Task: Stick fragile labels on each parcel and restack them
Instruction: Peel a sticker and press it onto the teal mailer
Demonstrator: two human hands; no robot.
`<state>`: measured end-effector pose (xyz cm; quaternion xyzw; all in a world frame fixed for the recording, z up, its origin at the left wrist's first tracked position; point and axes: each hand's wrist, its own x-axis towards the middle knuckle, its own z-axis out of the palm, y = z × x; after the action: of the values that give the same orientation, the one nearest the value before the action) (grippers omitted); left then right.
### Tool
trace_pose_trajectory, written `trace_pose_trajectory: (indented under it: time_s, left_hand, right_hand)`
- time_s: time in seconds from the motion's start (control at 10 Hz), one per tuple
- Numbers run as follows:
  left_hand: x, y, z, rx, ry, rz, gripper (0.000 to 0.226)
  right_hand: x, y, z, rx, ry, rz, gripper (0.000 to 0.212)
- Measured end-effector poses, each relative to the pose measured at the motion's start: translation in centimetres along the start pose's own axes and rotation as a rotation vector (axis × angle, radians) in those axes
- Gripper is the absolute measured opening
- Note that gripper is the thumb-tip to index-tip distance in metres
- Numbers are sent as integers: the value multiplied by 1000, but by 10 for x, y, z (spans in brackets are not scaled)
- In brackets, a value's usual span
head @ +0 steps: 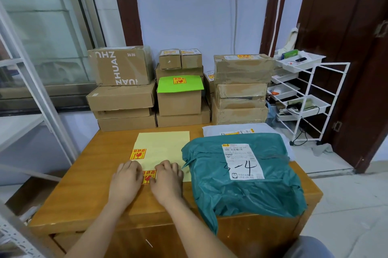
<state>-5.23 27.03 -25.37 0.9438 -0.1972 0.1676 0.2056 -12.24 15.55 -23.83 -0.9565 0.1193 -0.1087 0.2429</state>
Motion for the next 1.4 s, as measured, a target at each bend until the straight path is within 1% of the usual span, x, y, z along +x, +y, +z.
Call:
trace_pose_trajectory:
  time_s: [0.1, 0.2, 0.5, 0.6, 0.9, 1.4]
  left_hand:
    - [1, -2, 2, -18, 2, -2, 12]
    - [1, -4, 3, -18, -3, 9, 14]
    - [3, -5, 3, -55, -28, -13, 8]
    - [6, -7, 3, -74, -42, -21, 14]
    - [5, -1, 4, 20, -68, -74, 11]
    - [4, 1, 1, -37, -50, -97, 15]
  right_hand:
    - [0, 0, -1, 6, 3, 2, 42]
    - [0, 1, -1, 12, 4, 2, 41]
    - [-1, 1, -3, 12, 4, -4, 41]
    - [-1, 1, -3, 11, 3, -5, 42]
    - [-2, 0, -5, 42, -11, 16, 41]
    - [-3, -1, -7, 50, -27, 27, 45]
